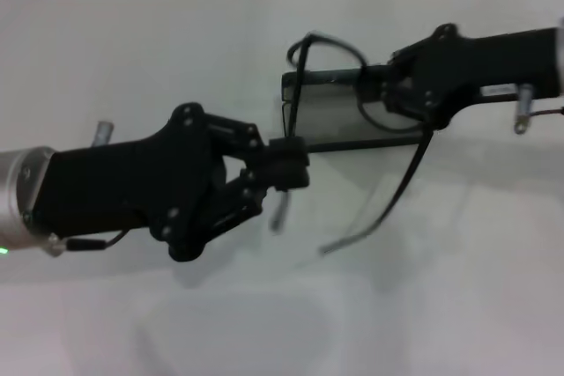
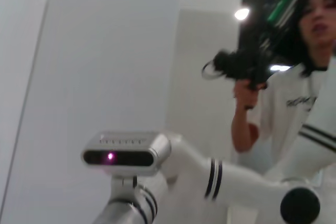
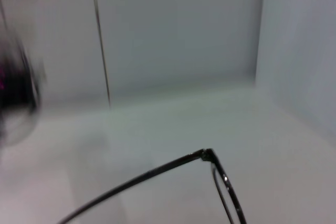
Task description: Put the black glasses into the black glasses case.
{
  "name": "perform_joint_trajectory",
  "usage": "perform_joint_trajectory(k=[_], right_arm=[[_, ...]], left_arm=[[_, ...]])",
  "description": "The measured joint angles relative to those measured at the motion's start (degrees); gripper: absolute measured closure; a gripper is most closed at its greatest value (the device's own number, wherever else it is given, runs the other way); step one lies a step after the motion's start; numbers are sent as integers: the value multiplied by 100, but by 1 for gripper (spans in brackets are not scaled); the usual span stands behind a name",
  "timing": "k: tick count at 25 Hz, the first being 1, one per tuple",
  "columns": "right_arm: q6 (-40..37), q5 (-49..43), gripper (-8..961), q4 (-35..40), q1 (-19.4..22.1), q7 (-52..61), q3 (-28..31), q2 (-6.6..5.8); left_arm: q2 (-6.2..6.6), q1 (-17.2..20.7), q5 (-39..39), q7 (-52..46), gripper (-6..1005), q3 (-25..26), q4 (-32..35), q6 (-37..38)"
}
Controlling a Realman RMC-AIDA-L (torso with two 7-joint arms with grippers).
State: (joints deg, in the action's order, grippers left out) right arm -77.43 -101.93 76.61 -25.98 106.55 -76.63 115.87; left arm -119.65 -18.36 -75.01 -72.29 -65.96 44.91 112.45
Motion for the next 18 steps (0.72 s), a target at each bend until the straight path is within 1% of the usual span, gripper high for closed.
perform_joint_trajectory(k=[3, 5, 8, 11, 13, 18], right_arm=[[-200, 1061, 854, -320, 344, -660, 167, -30], [-503, 1640, 854, -694, 427, -1084, 302, -30], [-1083, 2275, 854, -1421, 373, -1555, 511, -29], [-1457, 2502, 854, -2068, 199, -1779, 756, -29], [-1596, 2534, 854, -2344, 99, -1877, 862, -20], [-1653, 2557, 854, -2548, -31, -1952, 863, -26]], left_arm=[[-4, -131, 302, 23, 914, -169, -34, 5], [-8, -256, 434, 57, 920, -200, -129, 6], [-10, -463, 669, 130, 935, -206, -410, 11], [-11, -664, 772, 247, 945, -208, -729, 11], [-8, -766, 776, 295, 946, -208, -876, 1], [-6, -852, 771, 442, 948, -194, -1064, -39]])
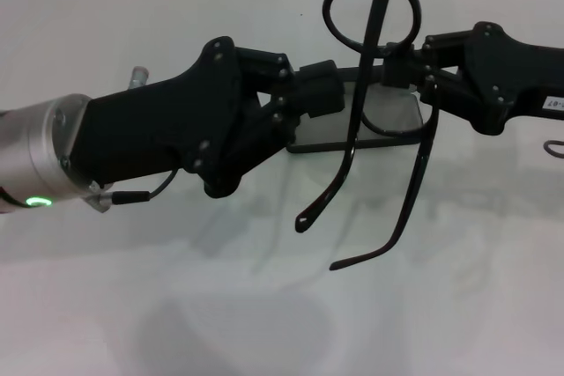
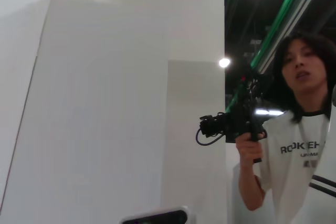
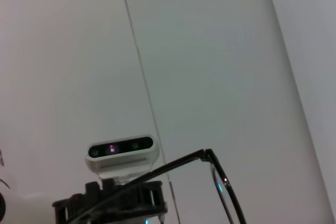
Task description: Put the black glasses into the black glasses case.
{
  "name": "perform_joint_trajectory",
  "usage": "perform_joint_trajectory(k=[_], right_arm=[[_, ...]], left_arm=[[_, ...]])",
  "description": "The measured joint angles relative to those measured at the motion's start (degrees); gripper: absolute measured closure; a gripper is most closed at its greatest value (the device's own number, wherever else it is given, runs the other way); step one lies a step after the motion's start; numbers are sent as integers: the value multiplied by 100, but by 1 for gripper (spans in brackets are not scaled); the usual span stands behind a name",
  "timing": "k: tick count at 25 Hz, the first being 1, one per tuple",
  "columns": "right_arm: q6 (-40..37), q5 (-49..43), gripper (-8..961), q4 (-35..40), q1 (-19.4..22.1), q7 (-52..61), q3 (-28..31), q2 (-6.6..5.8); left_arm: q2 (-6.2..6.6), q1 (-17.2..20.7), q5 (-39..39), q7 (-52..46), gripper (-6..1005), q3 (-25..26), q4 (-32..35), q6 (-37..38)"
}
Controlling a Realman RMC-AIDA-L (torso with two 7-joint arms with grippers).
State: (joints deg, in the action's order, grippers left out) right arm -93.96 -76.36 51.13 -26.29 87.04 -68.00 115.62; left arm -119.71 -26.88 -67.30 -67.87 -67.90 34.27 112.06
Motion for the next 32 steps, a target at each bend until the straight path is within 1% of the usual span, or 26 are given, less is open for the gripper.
perform_joint_trajectory(k=[8, 12, 19, 26, 32], right_arm=[[-8, -24, 855, -99, -206, -44, -28, 8], [-6, -48, 855, -154, -273, -63, -28, 0], [23, -329, 855, -226, -287, -83, -52, 6], [68, -302, 855, -639, -486, -309, 40, 7], [67, -229, 856, -749, -639, -363, -6, 33]], left_arm=[[-4, -51, -5, 228, 950, 11, -321, -257], [-4, -79, 17, 258, 952, 19, -379, -316], [17, -73, 220, 237, 952, 32, -345, -135], [-7, -96, 223, 232, 952, -7, -369, -39], [-14, -165, 177, 318, 952, -12, -575, -73]])
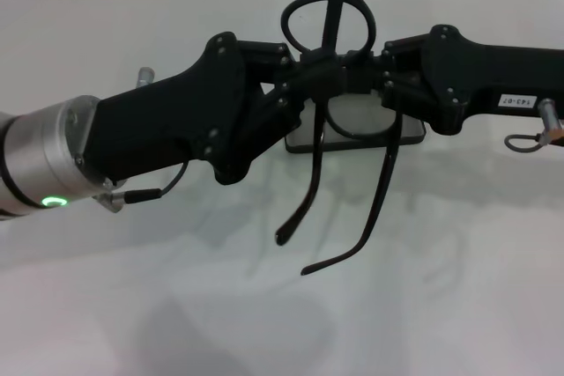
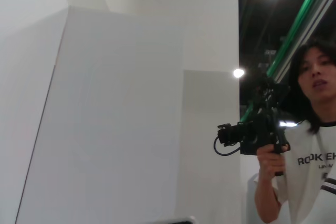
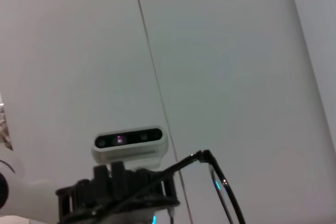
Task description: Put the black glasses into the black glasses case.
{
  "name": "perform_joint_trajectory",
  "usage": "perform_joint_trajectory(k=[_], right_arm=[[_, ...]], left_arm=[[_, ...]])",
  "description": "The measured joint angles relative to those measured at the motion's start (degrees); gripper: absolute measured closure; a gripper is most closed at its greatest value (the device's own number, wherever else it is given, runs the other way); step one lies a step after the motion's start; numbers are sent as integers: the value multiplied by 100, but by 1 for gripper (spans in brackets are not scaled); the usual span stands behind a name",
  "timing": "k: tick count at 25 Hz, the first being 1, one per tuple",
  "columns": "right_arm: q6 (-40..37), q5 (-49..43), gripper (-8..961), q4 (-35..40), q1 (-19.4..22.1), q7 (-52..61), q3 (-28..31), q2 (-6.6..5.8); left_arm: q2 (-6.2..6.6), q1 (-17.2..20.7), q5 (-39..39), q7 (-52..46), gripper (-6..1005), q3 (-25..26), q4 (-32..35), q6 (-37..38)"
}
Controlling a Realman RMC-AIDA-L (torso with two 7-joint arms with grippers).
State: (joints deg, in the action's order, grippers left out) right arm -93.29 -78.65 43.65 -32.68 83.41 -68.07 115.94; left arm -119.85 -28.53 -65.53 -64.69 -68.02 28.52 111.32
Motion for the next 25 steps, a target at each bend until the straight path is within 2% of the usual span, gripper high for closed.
perform_joint_trajectory(k=[25], right_arm=[[-24, 264, 856, -54, -117, -2, -408, 25]], left_arm=[[-29, -73, 41, 415, 951, 23, -497, -527]])
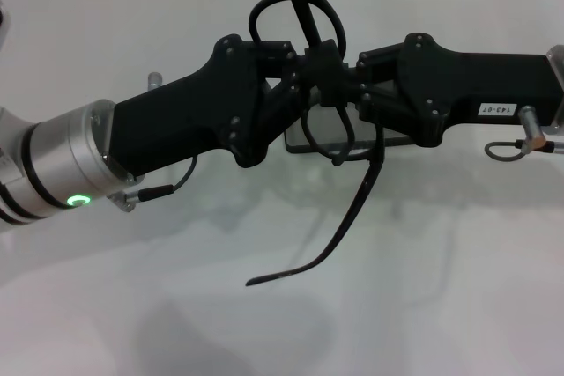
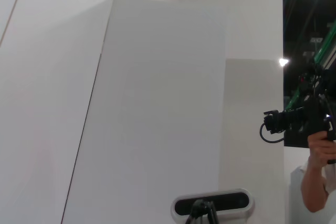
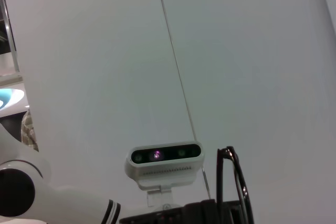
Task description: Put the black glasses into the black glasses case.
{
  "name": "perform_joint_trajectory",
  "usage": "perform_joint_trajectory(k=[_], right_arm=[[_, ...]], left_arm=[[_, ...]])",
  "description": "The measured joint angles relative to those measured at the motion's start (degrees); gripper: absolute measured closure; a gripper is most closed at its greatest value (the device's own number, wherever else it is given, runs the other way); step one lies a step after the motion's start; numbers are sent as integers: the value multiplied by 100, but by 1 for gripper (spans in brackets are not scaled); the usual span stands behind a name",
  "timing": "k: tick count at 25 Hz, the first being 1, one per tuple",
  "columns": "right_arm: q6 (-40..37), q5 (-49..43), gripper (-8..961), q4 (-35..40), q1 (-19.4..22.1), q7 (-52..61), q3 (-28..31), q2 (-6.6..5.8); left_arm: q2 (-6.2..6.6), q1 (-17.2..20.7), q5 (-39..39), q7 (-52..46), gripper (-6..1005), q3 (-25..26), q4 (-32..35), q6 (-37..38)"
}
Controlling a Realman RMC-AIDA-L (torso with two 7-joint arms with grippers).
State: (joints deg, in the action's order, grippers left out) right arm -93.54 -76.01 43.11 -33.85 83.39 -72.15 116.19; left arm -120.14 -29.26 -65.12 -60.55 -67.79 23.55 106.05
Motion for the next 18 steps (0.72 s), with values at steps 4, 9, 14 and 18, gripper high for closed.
perform_joint_trajectory(k=[4, 9, 14, 18], right_arm=[[49, 1, 857, -23, -6, -32, 14, -6], [109, 82, 857, -75, 49, -139, 157, -30], [-379, 140, 857, -100, 220, -188, 778, -59], [-1064, 548, 857, -110, 388, -232, 1325, -45]], left_arm=[[3, 0, 0, 12, 951, 1, -3, 31], [29, 53, 48, 19, 951, 22, 33, 302], [93, 227, 275, 23, 951, 39, 24, 378], [101, 198, 97, -2, 951, 1, 6, 363]])
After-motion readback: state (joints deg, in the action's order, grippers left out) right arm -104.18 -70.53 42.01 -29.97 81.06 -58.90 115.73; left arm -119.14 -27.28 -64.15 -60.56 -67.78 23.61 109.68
